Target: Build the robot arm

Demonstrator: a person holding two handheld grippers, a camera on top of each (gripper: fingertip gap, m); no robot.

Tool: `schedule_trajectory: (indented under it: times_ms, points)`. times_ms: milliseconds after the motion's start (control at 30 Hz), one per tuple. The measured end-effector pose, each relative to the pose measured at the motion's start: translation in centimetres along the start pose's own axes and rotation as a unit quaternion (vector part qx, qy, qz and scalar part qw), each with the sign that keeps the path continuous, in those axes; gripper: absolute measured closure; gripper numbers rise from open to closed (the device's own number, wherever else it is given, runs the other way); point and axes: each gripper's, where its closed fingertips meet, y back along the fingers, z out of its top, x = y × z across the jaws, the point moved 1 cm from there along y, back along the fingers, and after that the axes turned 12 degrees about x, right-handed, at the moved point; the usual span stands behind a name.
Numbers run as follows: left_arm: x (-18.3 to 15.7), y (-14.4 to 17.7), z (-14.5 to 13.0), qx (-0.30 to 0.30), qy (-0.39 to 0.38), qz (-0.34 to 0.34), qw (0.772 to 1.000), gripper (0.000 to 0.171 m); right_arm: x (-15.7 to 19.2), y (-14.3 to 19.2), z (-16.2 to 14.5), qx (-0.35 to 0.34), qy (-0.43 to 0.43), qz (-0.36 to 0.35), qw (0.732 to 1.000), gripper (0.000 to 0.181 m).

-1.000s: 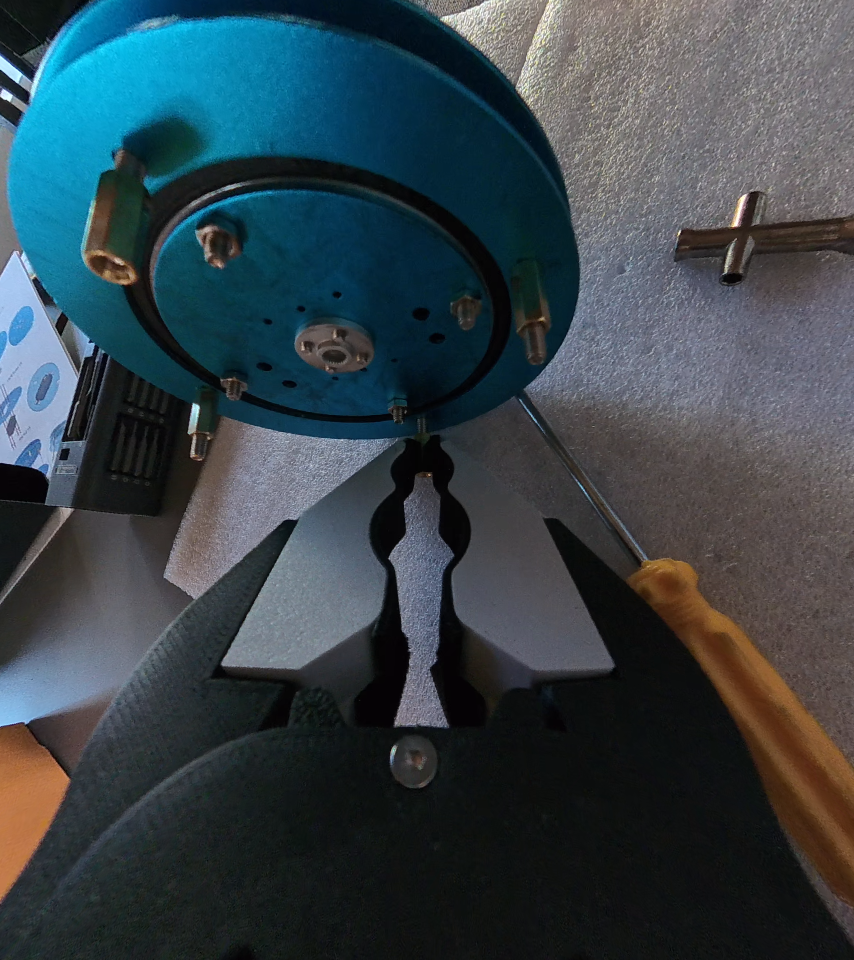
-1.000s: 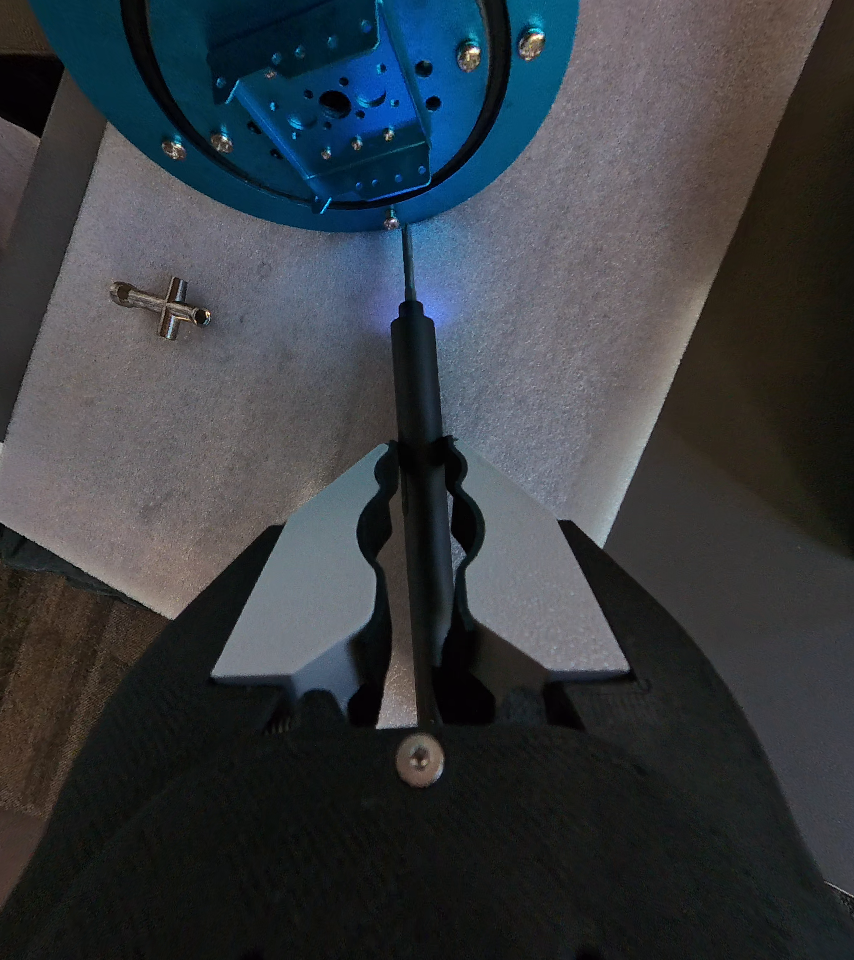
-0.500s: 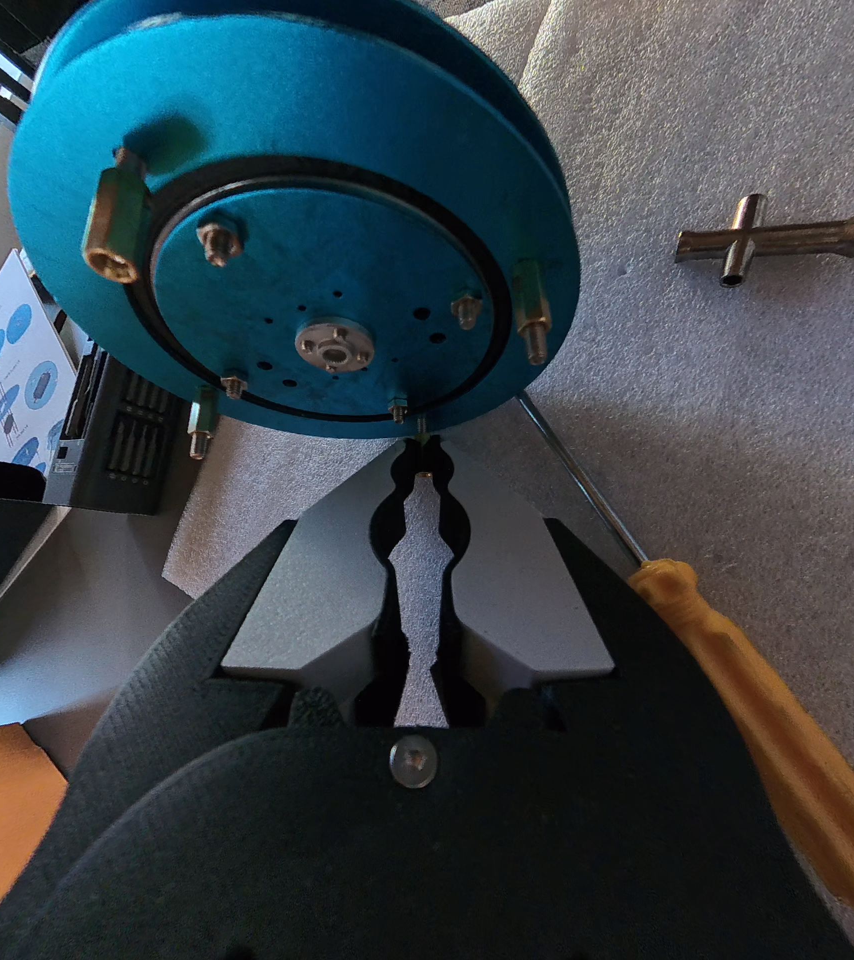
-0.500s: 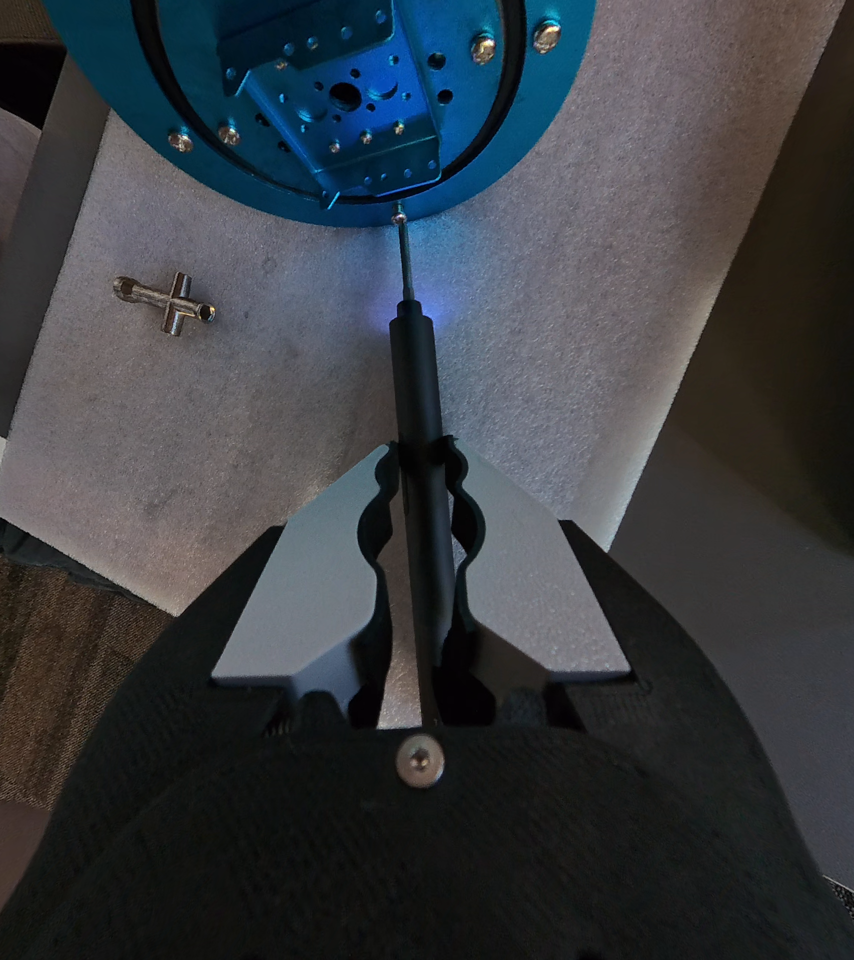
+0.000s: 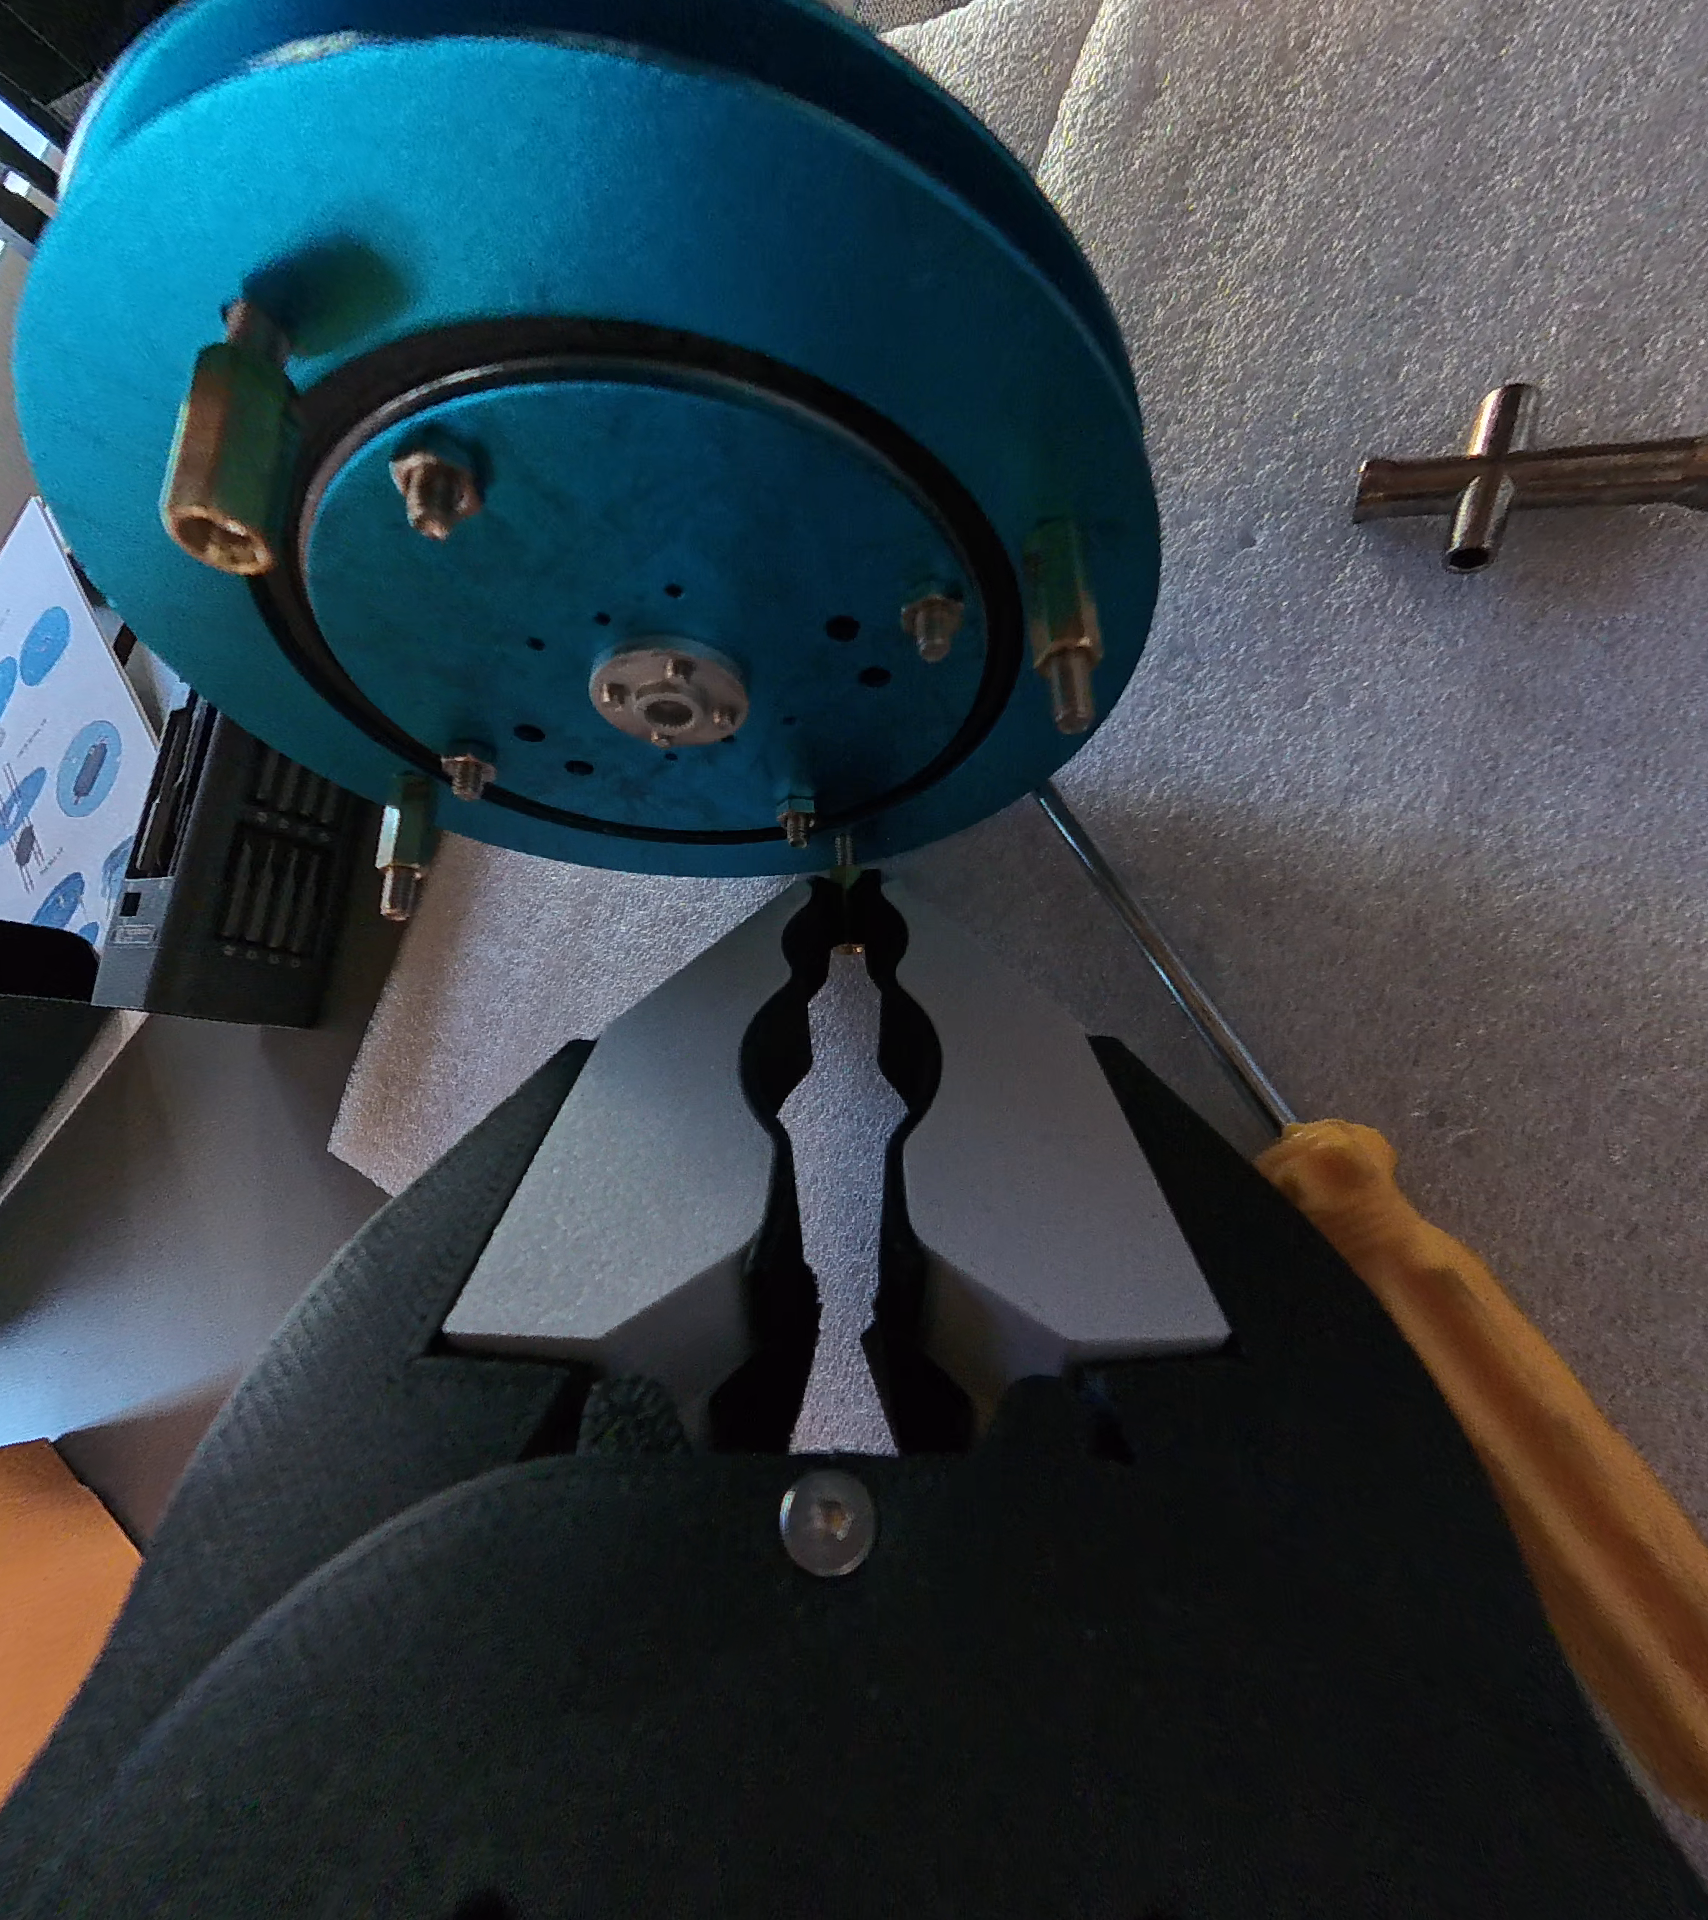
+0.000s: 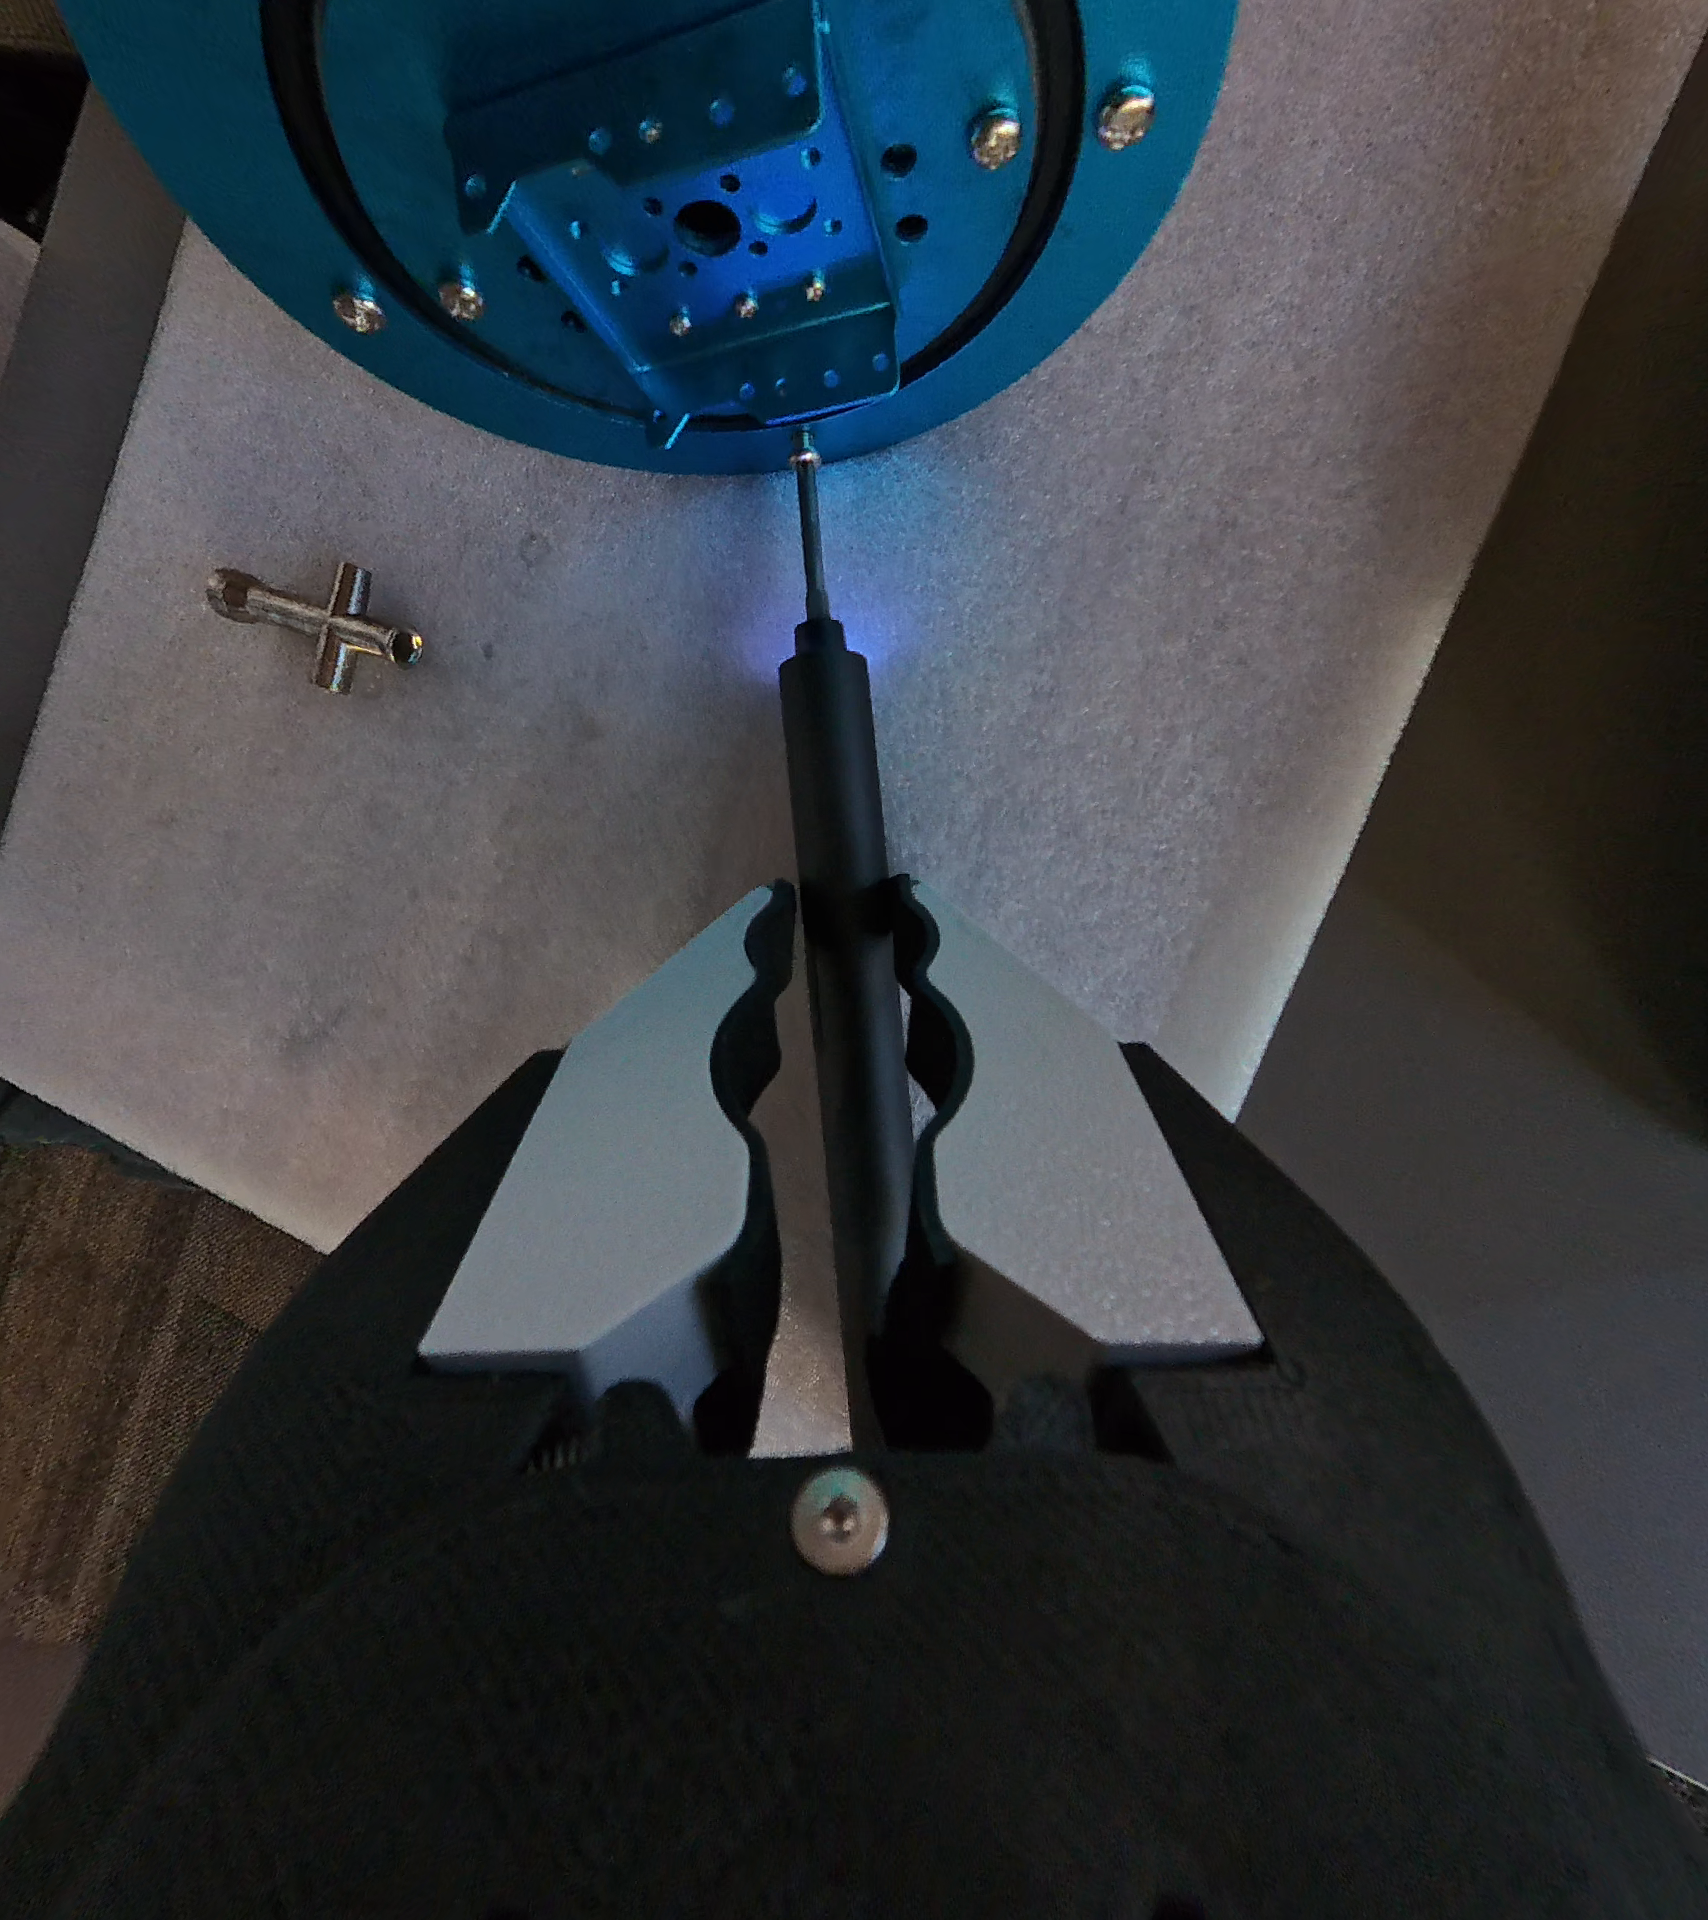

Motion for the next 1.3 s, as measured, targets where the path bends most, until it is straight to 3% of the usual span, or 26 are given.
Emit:
schedule_trajectory:
  times_ms: [133,300,467,700,1300]
  points:
    - [0.0,0.0,0.0,0.000,0.001,-0.001,1.000,0.167,0.1,0.3,-0.2,-0.015,0.015,0.006,1.000,0.153]
    - [0.0,0.0,0.0,0.000,0.001,-0.001,1.000,0.167,-0.1,1.0,0.0,-0.037,0.030,-0.005,0.999,0.154]
    - [0.0,0.0,0.0,0.000,0.001,-0.001,1.000,0.167,-0.2,0.8,0.5,-0.012,0.061,-0.037,0.997,0.158]
    - [0.0,0.0,0.0,0.001,-0.002,0.002,1.000,0.167,-0.2,0.9,-0.3,-0.007,0.011,0.077,0.997,0.161]
    - [0.0,0.0,0.0,0.001,-0.002,0.002,1.000,0.167,-0.1,0.1,0.0,0.023,-0.005,0.086,0.996,0.166]
